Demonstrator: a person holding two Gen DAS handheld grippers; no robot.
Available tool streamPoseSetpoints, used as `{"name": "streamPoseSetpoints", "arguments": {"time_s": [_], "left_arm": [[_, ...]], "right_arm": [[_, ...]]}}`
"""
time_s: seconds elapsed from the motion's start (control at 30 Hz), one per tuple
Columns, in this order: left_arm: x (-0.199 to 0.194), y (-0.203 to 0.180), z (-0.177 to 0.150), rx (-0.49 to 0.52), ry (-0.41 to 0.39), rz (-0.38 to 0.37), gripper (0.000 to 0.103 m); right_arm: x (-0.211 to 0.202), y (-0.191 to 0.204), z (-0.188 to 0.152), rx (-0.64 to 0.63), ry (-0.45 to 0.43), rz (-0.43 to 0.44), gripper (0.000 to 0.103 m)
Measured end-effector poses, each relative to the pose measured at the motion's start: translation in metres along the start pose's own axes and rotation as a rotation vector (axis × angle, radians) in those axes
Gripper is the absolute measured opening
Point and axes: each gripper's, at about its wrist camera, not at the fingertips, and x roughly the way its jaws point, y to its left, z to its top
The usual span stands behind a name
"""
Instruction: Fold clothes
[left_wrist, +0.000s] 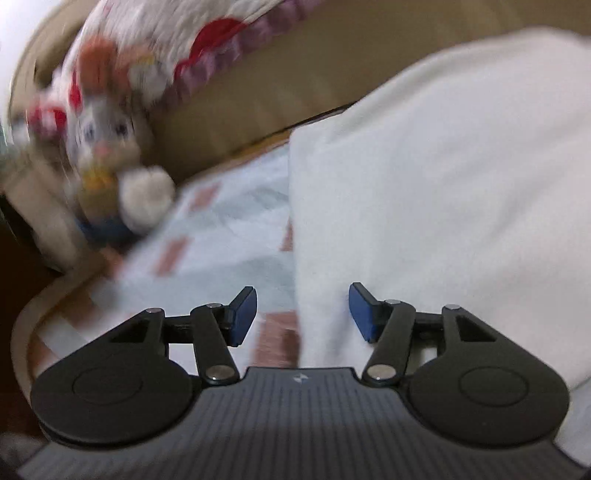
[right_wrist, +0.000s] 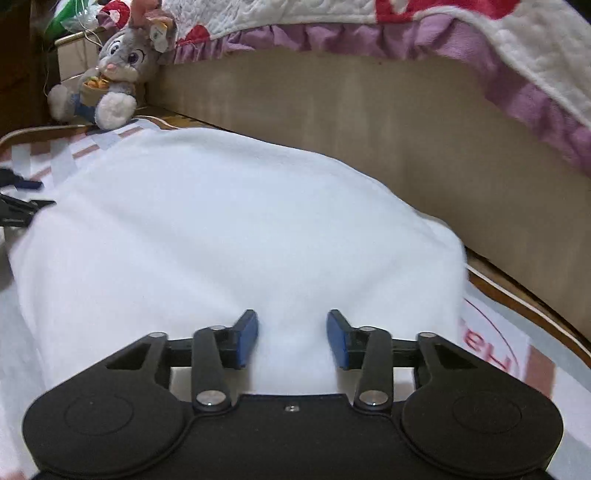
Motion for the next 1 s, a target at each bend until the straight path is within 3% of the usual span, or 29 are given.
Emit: {"name": "streamPoseSetpoints", "arguments": {"time_s": [0.03,0.1,0.17,0.3,0.37,0.47,0.57,0.77,0.87,0.9,1.0], "left_arm": [[-0.002,-0.002,0.002,0.022,0.011,0.029,0.052],[-0.003,0.009,-0.001,-0.044,0.045,0.005,0.052],[-0.006,0.018,-0.005,-0.083,0.075,-0.004,0.052],[-0.026,0.019,-0.01,-0.051,0.11,0.082,0.052],[-0.046,0.025,-0.005,-0.159,0.072,-0.006,0.052],[-0.077,0.022,0.01,-0.341,-0.011,-0.256,0.052],[-0.086,-0.013,0.021,-0.334,-0.034,-0.393,0.053],[-0.102,-0.085,0.043,-0.298,-0.074,-0.655,0.056],[-0.099,-0.109,0.042,-0.176,-0.171,-0.59,0.056],[-0.096,-0.115,0.041,-0.149,-0.176,-0.578,0.056],[-0.085,-0.112,0.04,-0.177,-0.131,-0.635,0.058]], "right_arm": [[-0.002,0.003,-0.008,-0.006,0.008,-0.011,0.053],[-0.009,-0.003,-0.012,0.034,0.025,-0.042,0.054],[-0.021,-0.01,-0.029,0.159,0.025,-0.027,0.057],[-0.047,-0.025,-0.069,0.44,0.019,0.019,0.059],[-0.06,-0.033,-0.088,0.58,0.017,0.042,0.06],[-0.08,-0.044,-0.118,0.79,0.012,0.078,0.06],[-0.099,-0.055,-0.147,1.001,0.007,0.114,0.061],[-0.074,-0.049,-0.144,1.165,-0.09,0.231,0.067],[-0.057,-0.045,-0.139,1.3,-0.173,0.232,0.068],[-0.053,-0.046,-0.136,1.36,-0.191,0.218,0.068],[-0.041,-0.045,-0.116,1.34,-0.18,0.181,0.072]]}}
